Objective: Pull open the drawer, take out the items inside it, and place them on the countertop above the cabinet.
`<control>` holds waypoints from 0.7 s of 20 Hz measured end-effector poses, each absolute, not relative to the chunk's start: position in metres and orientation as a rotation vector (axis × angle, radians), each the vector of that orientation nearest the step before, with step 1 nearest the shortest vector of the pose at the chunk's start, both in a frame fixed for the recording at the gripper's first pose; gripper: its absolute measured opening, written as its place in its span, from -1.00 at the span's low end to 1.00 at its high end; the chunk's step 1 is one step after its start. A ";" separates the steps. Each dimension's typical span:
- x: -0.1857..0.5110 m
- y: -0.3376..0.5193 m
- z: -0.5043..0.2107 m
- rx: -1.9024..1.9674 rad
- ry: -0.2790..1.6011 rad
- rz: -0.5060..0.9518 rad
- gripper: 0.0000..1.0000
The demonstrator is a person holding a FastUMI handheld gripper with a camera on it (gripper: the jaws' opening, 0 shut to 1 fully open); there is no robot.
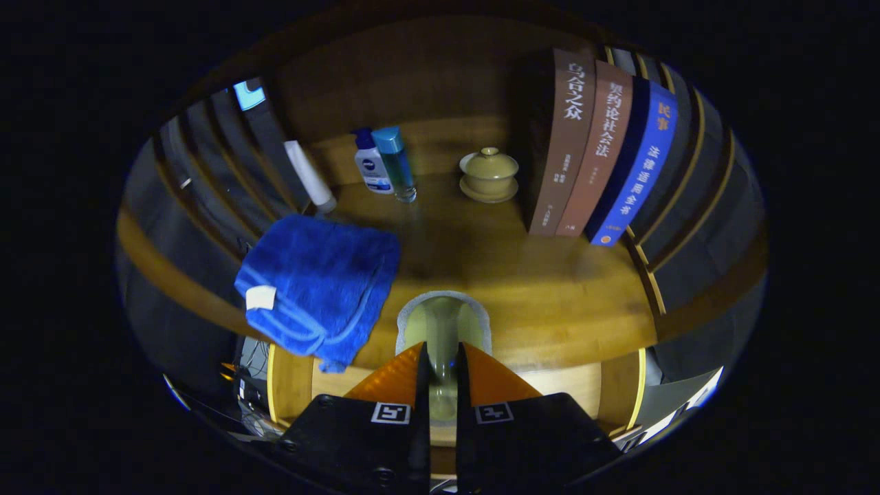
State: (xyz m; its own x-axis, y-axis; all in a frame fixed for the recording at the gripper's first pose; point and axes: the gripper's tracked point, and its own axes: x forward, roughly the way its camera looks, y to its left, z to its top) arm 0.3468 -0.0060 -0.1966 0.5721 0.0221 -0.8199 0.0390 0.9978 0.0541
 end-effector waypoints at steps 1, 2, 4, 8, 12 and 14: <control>0.357 -0.008 -0.201 0.071 0.965 -0.026 -0.61; 0.369 -0.010 -0.206 0.069 0.969 -0.035 -0.61; 0.382 -0.011 -0.216 0.056 0.984 -0.045 -0.61; 0.396 -0.015 -0.229 0.024 0.988 -0.055 -0.56; 0.395 -0.012 -0.223 0.005 0.962 -0.036 0.16; 0.393 -0.009 -0.214 0.008 0.924 -0.019 0.75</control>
